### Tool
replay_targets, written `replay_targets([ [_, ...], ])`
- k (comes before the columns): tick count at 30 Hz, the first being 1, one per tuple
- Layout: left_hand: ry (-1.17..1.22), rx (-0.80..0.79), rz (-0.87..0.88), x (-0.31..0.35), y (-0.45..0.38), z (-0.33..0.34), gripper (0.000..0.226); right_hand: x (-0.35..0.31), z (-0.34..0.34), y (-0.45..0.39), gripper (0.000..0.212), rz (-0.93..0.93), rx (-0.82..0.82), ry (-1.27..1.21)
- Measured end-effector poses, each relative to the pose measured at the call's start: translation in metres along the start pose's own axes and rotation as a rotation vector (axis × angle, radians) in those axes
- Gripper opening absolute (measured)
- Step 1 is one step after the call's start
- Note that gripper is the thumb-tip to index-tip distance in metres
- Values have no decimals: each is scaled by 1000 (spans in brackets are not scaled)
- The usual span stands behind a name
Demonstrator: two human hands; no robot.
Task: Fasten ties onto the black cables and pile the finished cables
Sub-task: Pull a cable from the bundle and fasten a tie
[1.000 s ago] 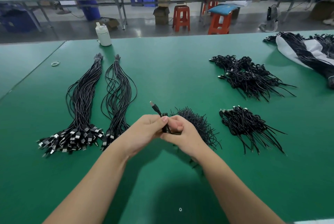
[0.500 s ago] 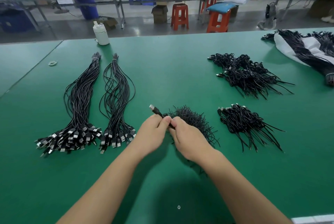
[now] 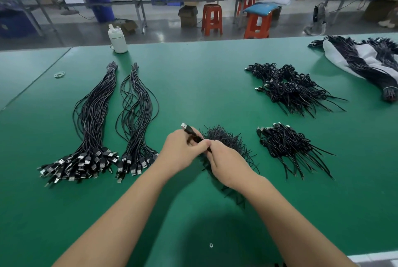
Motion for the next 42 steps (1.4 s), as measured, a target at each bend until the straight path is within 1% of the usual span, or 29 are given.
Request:
replay_targets([
  [1,-63,-17,9,1,-2,1,21,0,1,-1,21,-4,-21,-67],
  [3,-112,-53,-4,2,-7,3,19,2,5,-1,20,11,-83,-324],
  [5,-107,-81,-24,0,-12,5,15,5,8,1,26,24,-168,-558],
  [6,-109,-96,-28,-1,-15,7,14,5,10,2,29,21,-204,-604],
  [7,-112,-116,-32,-1,-16,9,15,6,11,3,29,14,-222,-588],
  [9,-73,-152,-46,0,-19,14,17,9,8,1,23,8,-190,-424],
  [10,-19,-161,-63,-1,-19,18,18,12,6,-1,20,22,-162,-355],
  [12,145,-156,-113,-5,-20,24,16,19,3,-4,23,50,-107,-282],
  [15,360,-145,-187,-14,-19,36,13,25,2,-4,26,39,-40,-120],
  [19,492,-148,-247,-25,-16,52,13,31,10,1,27,37,-18,-58],
  [22,730,-185,-302,-31,-9,64,15,45,13,1,27,104,36,-75],
  [23,749,-196,-324,-35,-4,69,16,52,14,2,28,141,53,-85],
  [24,659,-199,-324,-41,2,73,16,57,14,1,30,176,69,-93],
  [26,229,-234,-223,-50,18,82,9,69,14,1,34,236,83,-116],
  [27,25,-282,-159,-53,29,90,8,74,14,1,36,258,87,-129],
  [29,-248,-382,-75,-58,49,106,10,80,16,2,37,287,89,-142],
  [30,-341,-398,-46,-59,55,111,10,82,16,2,38,295,91,-146],
  [32,-451,-393,7,-60,61,117,12,85,18,3,39,308,89,-158],
  [37,-585,-363,112,-54,63,125,21,87,19,7,40,318,75,-163],
  [40,-685,-387,215,-49,67,132,26,87,19,7,40,322,86,-151],
  [42,-698,-400,249,-46,67,132,26,89,19,8,40,332,89,-142],
])
Point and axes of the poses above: each hand's wrist, its own y-axis away from the middle knuckle, its own z-axis out of the palm, x = y × z, the point moved 7 cm from there along -y, towards the middle knuckle, and after that the axes turned 13 degrees about y, right-handed, at the moved point
